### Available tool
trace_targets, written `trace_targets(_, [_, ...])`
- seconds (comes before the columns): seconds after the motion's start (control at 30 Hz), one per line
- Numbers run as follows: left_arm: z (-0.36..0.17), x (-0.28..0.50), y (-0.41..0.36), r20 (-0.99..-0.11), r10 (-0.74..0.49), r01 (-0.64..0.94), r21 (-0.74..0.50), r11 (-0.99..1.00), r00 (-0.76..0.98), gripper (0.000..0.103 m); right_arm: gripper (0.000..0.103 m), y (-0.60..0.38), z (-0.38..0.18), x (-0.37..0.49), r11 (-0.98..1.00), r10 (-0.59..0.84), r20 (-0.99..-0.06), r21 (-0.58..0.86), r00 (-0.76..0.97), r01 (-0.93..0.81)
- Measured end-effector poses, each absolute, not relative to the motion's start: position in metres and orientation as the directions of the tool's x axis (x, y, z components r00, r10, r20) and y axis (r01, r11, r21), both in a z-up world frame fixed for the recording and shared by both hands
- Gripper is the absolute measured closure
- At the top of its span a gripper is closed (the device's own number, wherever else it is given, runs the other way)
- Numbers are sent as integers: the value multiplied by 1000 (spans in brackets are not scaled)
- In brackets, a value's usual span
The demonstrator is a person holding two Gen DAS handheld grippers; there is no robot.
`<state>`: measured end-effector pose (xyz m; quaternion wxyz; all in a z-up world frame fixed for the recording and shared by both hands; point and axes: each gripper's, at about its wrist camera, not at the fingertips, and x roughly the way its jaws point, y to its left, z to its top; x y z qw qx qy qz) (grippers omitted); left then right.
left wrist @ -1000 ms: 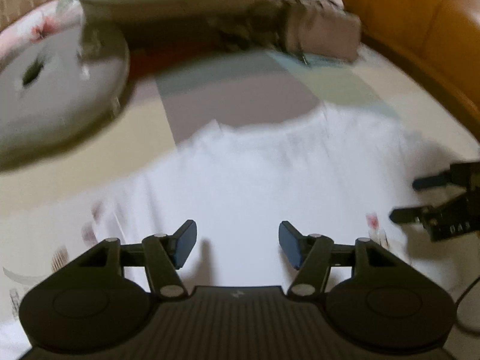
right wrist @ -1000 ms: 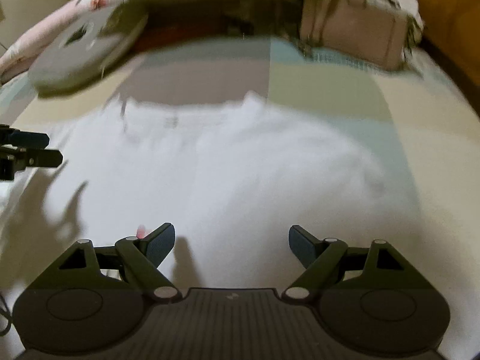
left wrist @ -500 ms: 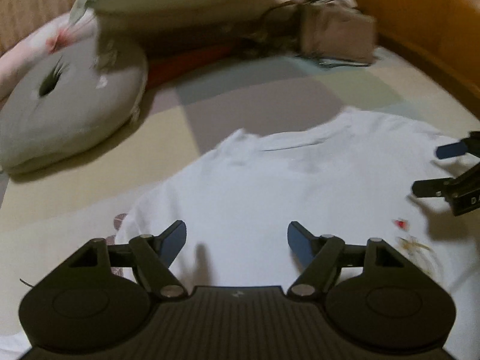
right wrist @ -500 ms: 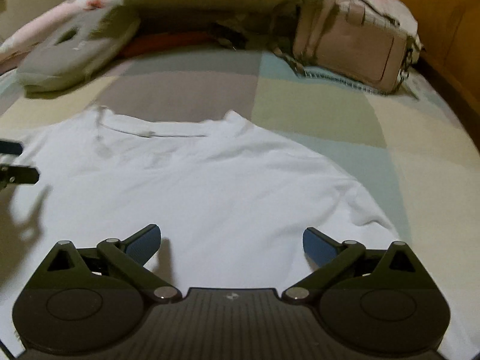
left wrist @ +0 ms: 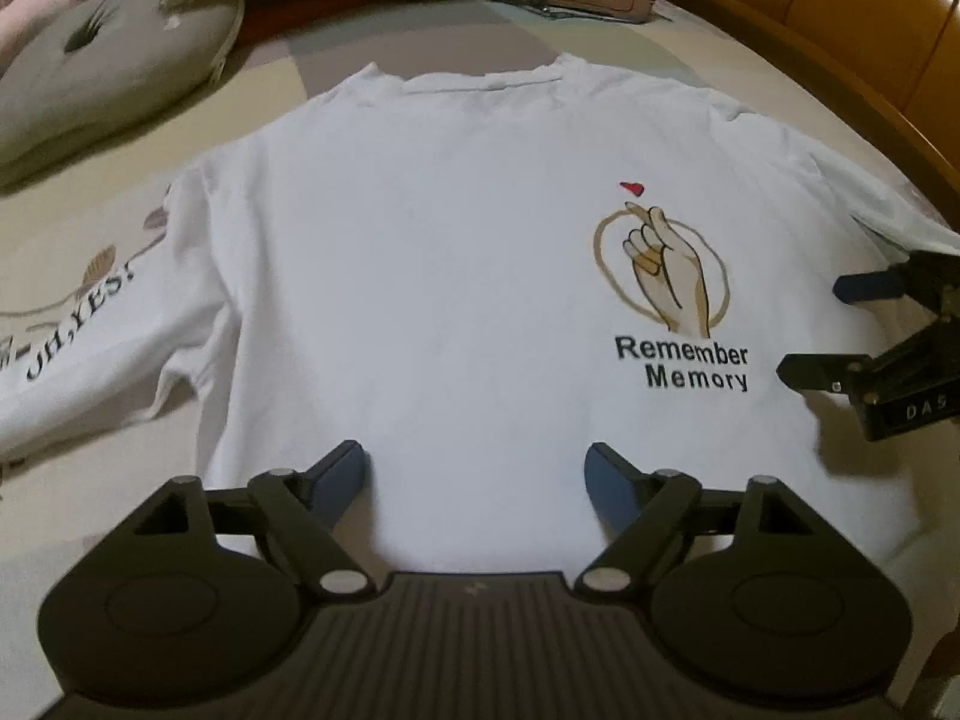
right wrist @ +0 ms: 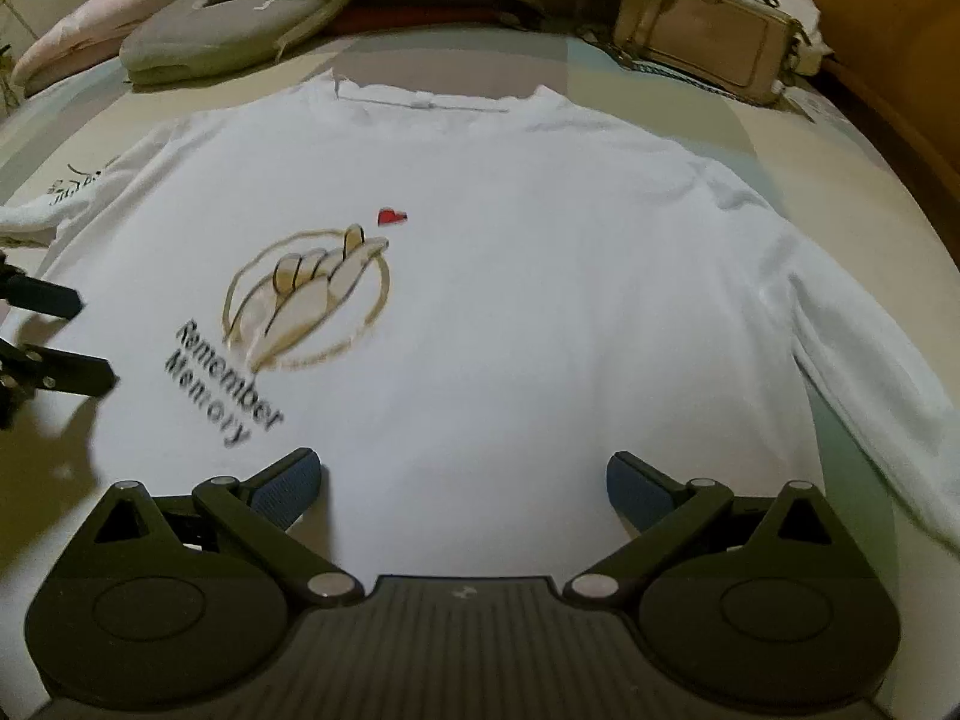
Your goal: Fold clothes
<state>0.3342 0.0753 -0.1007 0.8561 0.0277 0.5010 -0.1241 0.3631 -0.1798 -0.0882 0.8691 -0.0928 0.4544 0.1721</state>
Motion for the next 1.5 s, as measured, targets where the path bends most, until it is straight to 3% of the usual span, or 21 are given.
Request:
trace_targets(0.27, [-75, 365, 60, -846, -167, 210, -67, 975, 507, 23, 0, -179, -87, 362, 921, 215, -826, -6, 521, -389])
trace_targets(0.4, [-69, 384, 36, -841, -135, 187, -40, 981, 524, 23, 0, -190, -80, 371, 901, 277, -843, 60, 461, -430])
trace_targets(0.57, [-65, 392, -6, -844, -78, 141, -3, 990, 531, 23, 0, -235, -54, 375, 876, 373, -821, 158, 433, -455])
trace_targets(0.77, [-67, 400, -69, -859, -75, 132, -9, 991, 506, 23, 0, -319, -25, 395, 883, 357, -794, 115, 492, -456])
trace_targets(1.03, [-76, 418, -137, -849, -112, 183, -18, 983, 516, 22, 0, -391, -29, 447, 879, 410, -774, 194, 481, -436])
trace_targets(1.27, [-80, 426, -129, -847, -89, 164, -3, 986, 524, 22, 0, -384, -50, 487, 873, 430, -767, 218, 477, -436])
trace_targets(1.5, [-73, 444, -112, -846, -99, 146, -25, 989, 523, 22, 0, -357, -61, 461, 828, 485, -794, 283, 366, -484])
